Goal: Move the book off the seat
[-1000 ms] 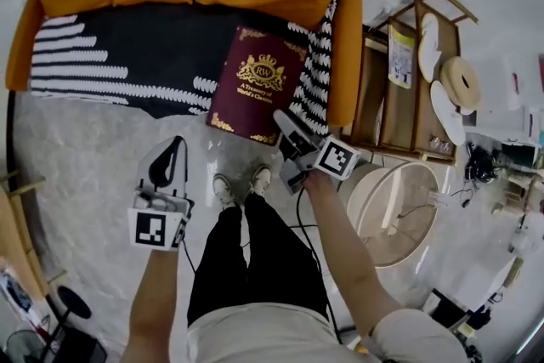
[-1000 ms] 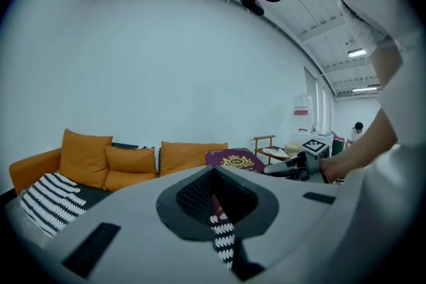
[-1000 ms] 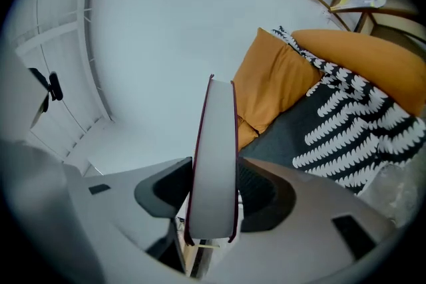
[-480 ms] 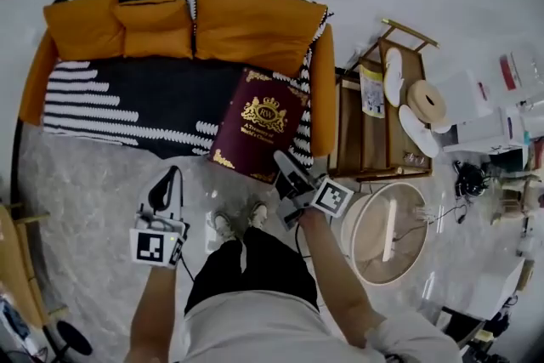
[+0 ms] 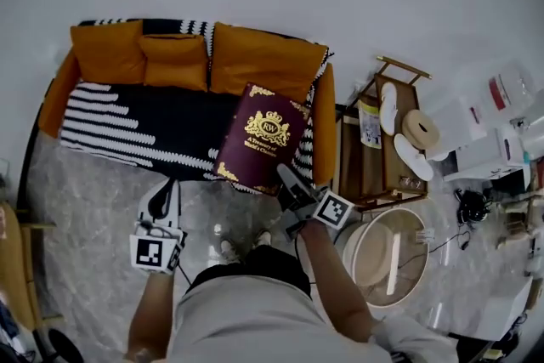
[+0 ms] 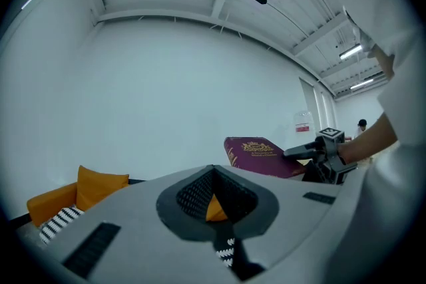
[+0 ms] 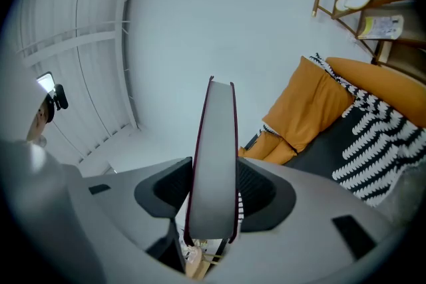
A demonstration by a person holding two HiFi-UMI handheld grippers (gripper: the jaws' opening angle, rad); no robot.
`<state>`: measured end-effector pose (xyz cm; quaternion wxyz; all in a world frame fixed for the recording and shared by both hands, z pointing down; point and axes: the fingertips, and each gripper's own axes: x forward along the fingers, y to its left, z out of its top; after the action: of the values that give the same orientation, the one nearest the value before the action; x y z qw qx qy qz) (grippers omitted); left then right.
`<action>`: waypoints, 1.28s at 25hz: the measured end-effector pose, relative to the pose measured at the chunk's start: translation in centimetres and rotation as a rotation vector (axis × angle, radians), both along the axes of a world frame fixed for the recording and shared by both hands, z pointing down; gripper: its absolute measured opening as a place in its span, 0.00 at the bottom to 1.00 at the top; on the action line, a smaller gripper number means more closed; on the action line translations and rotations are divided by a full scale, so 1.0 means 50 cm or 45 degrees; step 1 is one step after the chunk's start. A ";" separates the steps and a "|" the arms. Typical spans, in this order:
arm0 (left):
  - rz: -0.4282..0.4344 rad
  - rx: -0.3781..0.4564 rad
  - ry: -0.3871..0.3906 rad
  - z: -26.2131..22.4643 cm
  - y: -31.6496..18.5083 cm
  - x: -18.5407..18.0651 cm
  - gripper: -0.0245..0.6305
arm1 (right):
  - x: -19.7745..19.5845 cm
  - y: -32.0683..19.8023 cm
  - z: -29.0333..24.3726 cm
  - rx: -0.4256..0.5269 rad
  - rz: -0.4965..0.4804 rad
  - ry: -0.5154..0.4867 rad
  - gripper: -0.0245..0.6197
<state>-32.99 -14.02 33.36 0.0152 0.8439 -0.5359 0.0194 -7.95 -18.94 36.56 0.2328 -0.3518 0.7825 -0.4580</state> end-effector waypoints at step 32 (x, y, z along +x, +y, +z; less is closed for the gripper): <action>0.713 -0.088 0.030 0.033 0.046 0.490 0.06 | 0.500 0.359 -0.010 -0.055 0.760 0.037 0.39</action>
<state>-8.48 -11.74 35.00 0.0444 0.9583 -0.2806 0.0315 17.05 -1.01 36.07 0.3382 -0.5777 0.6378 -0.3808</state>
